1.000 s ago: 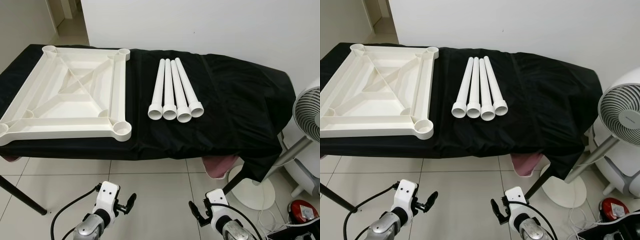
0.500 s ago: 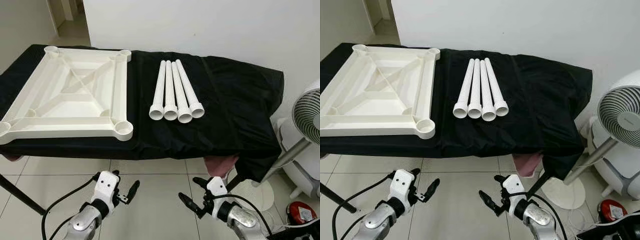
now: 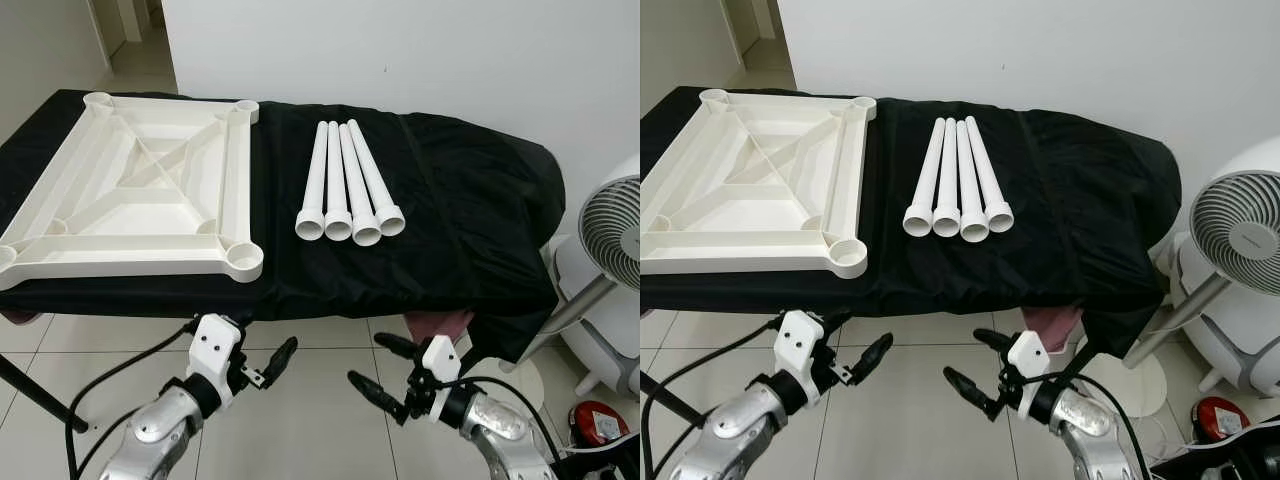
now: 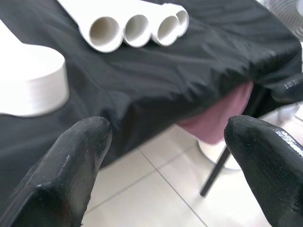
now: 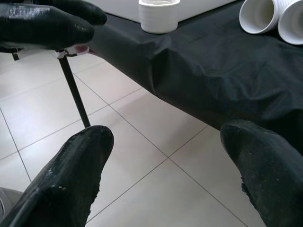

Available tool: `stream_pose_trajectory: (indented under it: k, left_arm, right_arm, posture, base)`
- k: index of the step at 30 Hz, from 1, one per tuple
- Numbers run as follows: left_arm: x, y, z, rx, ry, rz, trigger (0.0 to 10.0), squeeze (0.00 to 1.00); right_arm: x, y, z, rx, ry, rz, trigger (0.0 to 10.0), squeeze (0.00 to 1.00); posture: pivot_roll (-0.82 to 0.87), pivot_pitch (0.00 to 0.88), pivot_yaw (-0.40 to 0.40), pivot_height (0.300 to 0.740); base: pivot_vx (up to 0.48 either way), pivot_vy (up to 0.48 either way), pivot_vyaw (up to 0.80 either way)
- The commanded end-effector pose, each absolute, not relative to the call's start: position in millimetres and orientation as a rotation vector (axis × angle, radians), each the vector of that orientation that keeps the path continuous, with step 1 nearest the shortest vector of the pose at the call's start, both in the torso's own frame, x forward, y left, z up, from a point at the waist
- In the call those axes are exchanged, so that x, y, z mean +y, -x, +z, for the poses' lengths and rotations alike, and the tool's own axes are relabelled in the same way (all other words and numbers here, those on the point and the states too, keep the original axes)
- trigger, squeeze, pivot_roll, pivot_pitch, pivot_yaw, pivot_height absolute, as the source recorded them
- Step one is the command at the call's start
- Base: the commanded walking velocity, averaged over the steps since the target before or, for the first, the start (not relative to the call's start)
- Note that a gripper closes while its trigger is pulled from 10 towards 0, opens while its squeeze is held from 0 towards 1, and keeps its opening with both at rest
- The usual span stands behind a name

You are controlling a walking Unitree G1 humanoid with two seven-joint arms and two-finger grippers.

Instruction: Building children table

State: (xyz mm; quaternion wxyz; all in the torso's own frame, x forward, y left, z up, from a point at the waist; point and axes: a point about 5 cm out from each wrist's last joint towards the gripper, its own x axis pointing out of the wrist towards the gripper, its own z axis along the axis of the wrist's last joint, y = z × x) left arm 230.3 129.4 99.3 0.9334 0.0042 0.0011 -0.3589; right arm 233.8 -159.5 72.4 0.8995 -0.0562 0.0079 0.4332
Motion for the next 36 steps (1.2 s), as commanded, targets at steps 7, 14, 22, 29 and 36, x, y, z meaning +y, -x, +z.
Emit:
stream_pose_trajectory:
  k: [7, 14, 22, 29, 36]
  left_arm:
    - [118.0, -249.4, 138.6, -0.073, 0.145, -0.792, 10.0, 0.00]
    - [120.4, -262.8, 148.3, -0.109, 0.163, -0.670, 10.0, 0.00]
    - [120.3, -294.1, 155.9, -0.082, 0.123, -0.443, 10.0, 0.00]
    - [132.2, -303.1, 147.9, -0.048, 0.099, -0.218, 10.0, 0.00]
    - [151.9, -294.3, 153.7, -0.088, 0.082, -0.105, 10.0, 0.00]
  right_arm:
    - [-168.0, -275.2, 127.0, -0.182, -0.041, 0.536, 10.0, 0.00]
    - [-167.1, -285.9, 140.0, -0.223, -0.042, 0.346, 10.0, 0.00]
    - [-164.6, -295.2, 149.7, -0.228, -0.011, 0.113, 10.0, 0.00]
    - [-158.9, -293.0, 148.4, -0.237, 0.010, 0.051, 10.0, 0.00]
    - [-154.9, -284.4, 146.6, -0.254, 0.026, 0.041, 10.0, 0.00]
  posture:
    - [0.00, 0.000, -0.075, 0.740]
    - [0.00, 0.000, -0.072, 0.740]
    - [-0.01, 0.000, -0.067, 0.740]
    - [-0.02, 0.000, -0.059, 0.740]
    - [0.00, 0.000, -0.070, 0.740]
  base:
    - [0.000, 0.000, 0.00]
    - [0.000, 0.000, 0.00]
    - [0.000, 0.000, 0.00]
    - [0.000, 0.000, 0.00]
    - [0.000, 0.000, 0.00]
